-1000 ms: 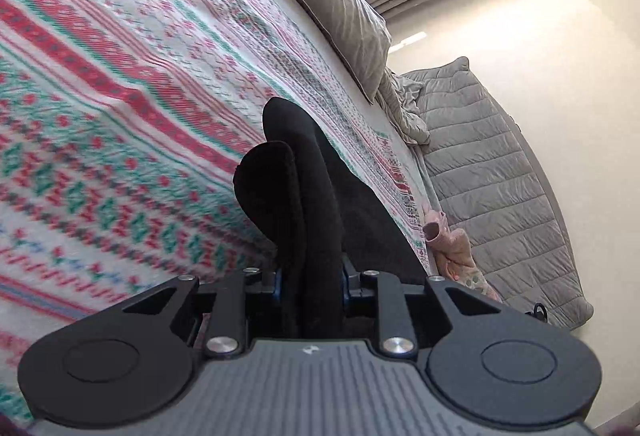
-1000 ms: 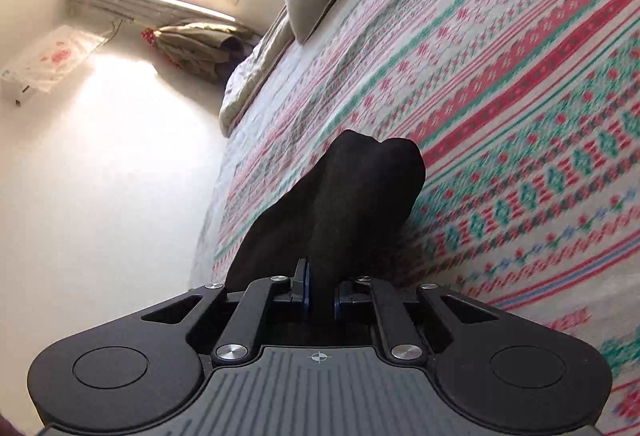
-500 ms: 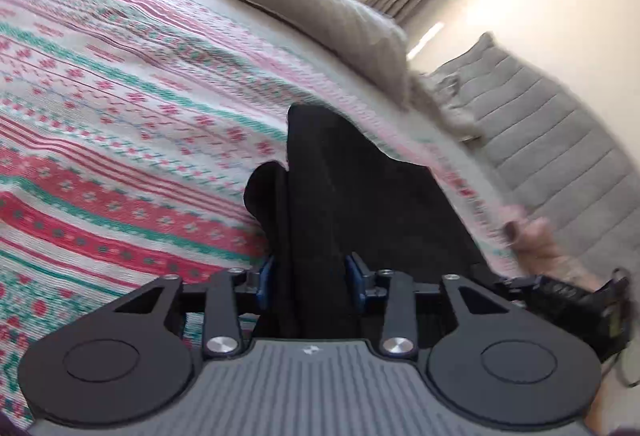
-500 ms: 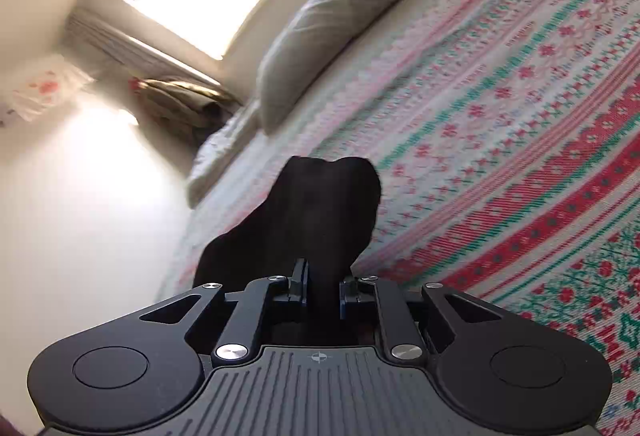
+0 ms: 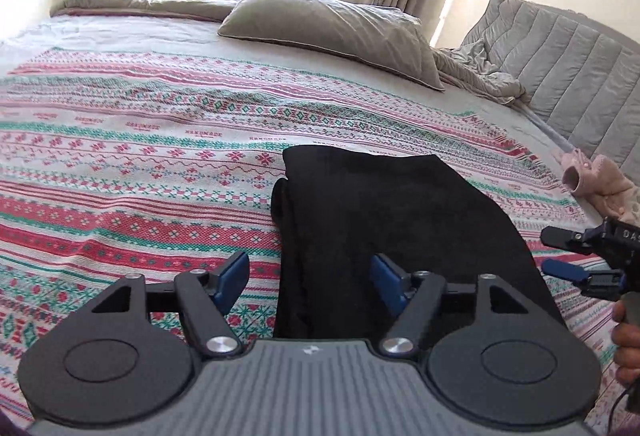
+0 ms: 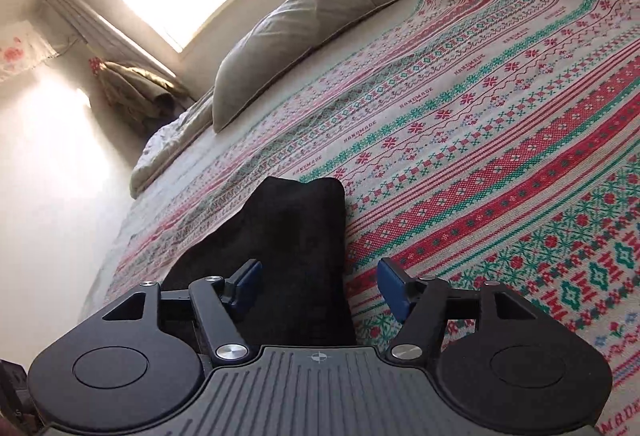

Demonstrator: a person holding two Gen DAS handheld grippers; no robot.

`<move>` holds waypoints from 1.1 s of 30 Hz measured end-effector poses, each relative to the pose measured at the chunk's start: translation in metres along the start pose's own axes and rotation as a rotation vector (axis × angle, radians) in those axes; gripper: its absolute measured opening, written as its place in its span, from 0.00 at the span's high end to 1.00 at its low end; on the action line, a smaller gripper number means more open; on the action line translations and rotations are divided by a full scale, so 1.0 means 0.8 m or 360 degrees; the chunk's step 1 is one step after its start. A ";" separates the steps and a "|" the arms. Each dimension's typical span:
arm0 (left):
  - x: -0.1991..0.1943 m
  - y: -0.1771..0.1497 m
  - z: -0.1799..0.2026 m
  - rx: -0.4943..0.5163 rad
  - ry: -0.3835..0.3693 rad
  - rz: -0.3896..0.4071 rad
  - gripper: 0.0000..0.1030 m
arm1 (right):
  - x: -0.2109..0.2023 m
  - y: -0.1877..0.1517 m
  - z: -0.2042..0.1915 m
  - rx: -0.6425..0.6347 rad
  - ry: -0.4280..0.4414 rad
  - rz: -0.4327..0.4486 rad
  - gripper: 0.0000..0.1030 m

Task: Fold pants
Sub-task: 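Lay the folded trousers down and open the left tool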

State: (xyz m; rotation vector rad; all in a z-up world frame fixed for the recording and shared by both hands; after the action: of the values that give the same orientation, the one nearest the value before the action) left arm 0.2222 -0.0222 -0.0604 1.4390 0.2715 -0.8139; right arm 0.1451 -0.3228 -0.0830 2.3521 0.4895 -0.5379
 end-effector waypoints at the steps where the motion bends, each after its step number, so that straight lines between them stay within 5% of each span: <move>1: -0.005 -0.001 0.004 0.0039 0.0048 0.0004 0.11 | -0.007 -0.003 -0.003 -0.0024 -0.0012 0.0000 0.32; 5: -0.033 -0.016 0.016 0.0139 0.0163 -0.0012 0.05 | -0.032 -0.023 -0.020 -0.0120 -0.0094 -0.0044 0.29; 12: -0.083 -0.037 0.038 0.0240 0.0272 -0.0040 0.00 | -0.094 -0.060 -0.066 -0.0445 -0.0240 -0.0097 0.08; 25: -0.108 -0.091 0.037 0.0171 0.0492 -0.0086 0.00 | -0.121 -0.140 -0.075 -0.0701 -0.0473 -0.0080 0.01; 33: -0.097 -0.106 0.034 0.0191 0.0584 -0.0081 0.00 | -0.115 -0.139 -0.071 -0.0825 -0.0618 0.0001 0.01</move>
State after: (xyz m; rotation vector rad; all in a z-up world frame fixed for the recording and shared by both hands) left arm 0.1045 -0.0161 -0.0729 1.6985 0.5469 -0.6104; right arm 0.0282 -0.2241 -0.0563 1.7047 0.3883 -0.7459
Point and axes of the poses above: each gripper's, at about its wrist camera, not at the fingertips, and x roughly the way its jaws point, z to its right, y to its top, the point moved 10 cm from there along x, roughly the way its jaws point, and after that the axes turned 5 degrees about y, right-handed, at the moved point
